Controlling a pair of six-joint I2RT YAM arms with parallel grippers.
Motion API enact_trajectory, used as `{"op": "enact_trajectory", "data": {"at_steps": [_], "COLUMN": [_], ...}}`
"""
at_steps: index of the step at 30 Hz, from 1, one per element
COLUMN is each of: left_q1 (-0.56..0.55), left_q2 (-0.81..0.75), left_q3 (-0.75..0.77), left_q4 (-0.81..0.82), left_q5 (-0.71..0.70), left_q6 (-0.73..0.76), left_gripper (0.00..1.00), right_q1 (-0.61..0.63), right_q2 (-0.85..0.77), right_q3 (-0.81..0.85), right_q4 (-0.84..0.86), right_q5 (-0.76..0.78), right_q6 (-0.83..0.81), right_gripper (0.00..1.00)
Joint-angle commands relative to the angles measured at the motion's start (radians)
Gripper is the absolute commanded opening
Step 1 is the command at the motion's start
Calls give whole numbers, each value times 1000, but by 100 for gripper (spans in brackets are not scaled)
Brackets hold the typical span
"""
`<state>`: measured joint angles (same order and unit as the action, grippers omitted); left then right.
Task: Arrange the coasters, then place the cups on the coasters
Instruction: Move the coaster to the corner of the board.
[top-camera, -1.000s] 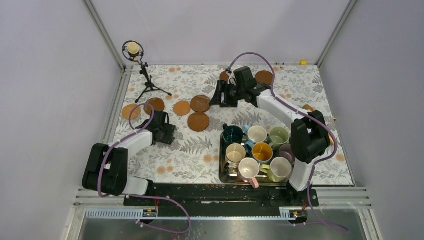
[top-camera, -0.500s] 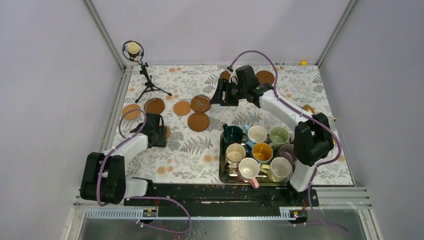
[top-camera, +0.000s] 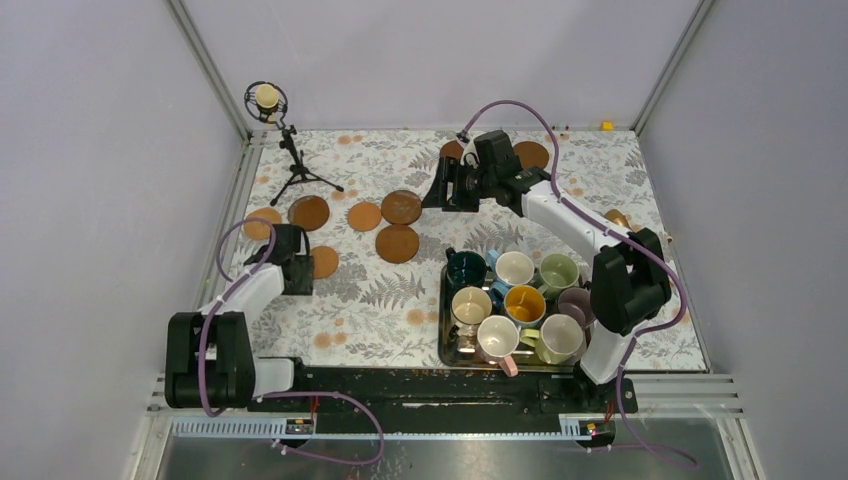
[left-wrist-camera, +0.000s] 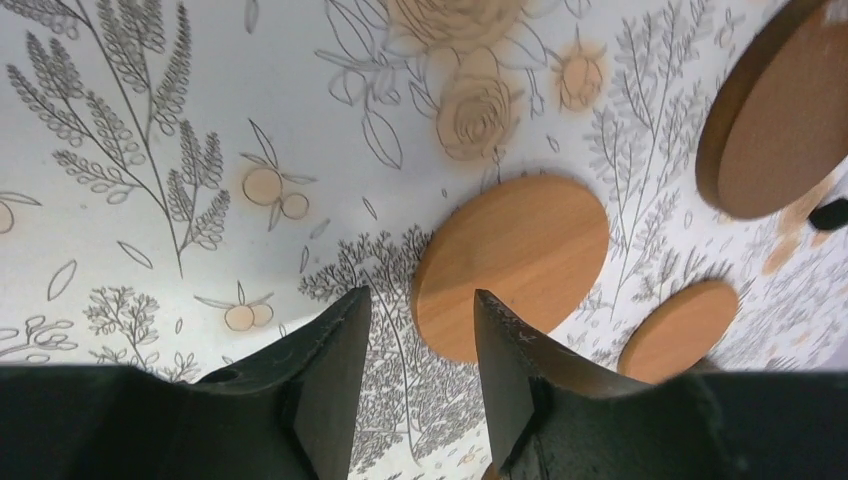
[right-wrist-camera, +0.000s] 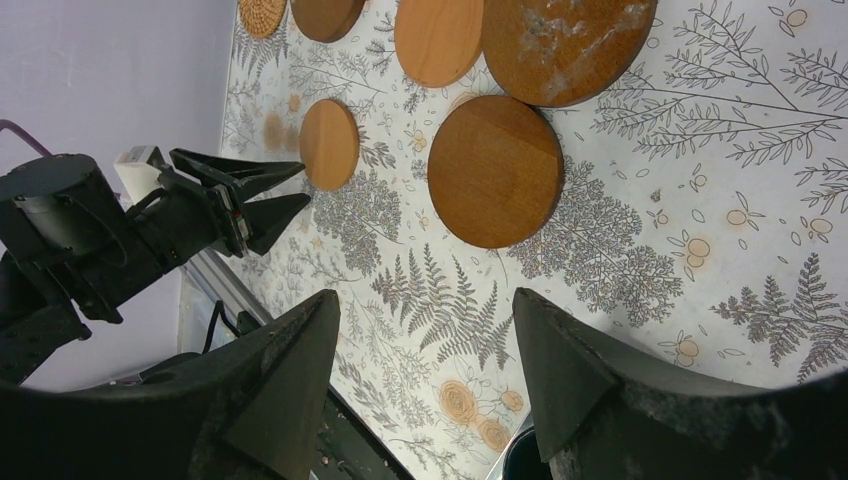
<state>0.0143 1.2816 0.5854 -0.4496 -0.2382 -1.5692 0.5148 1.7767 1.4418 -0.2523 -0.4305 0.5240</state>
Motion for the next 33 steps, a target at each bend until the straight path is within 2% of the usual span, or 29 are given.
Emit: {"op": "enact_trajectory", "data": {"at_steps": [1,4,10,14,16,19,22,26,33], "left_q1": [-61,-109,-154,-153,-153,-160,-163,-105,40], "left_q2": [-23,2,45,96,127,171,175,167,179], "left_q3": [88,109,85,76,71,94,83,43,70], "left_q4": [-58,-94,-49,41,103,112,92,103,47], "left_q5": [-17,0,18,45,79,100,73,53,28], "left_q6": [63,26,-59,-65,-68,-83,-135,-164,-146], "left_gripper": [45,47,51,55,54,52,46,42,41], "right_q1": [-6,-6,-6,-6,-7,-7,-7,-8,-9], "right_q2": [-44,-40,-43,-44,-43,-40,-40,-43,-43], "right_q3": [1,3,1,1,3,5,5,1,3], "right_q4": [26,25,25,26,26,26,26,26,25], "right_q5": [-1,-2,-3,1,-1,-2,-2,-3,-4], "right_q6": [-13,-12,-13,-15,-15,-15,-15,-15,-15], "right_gripper": [72,72,72,72,72,72,72,72,73]}}
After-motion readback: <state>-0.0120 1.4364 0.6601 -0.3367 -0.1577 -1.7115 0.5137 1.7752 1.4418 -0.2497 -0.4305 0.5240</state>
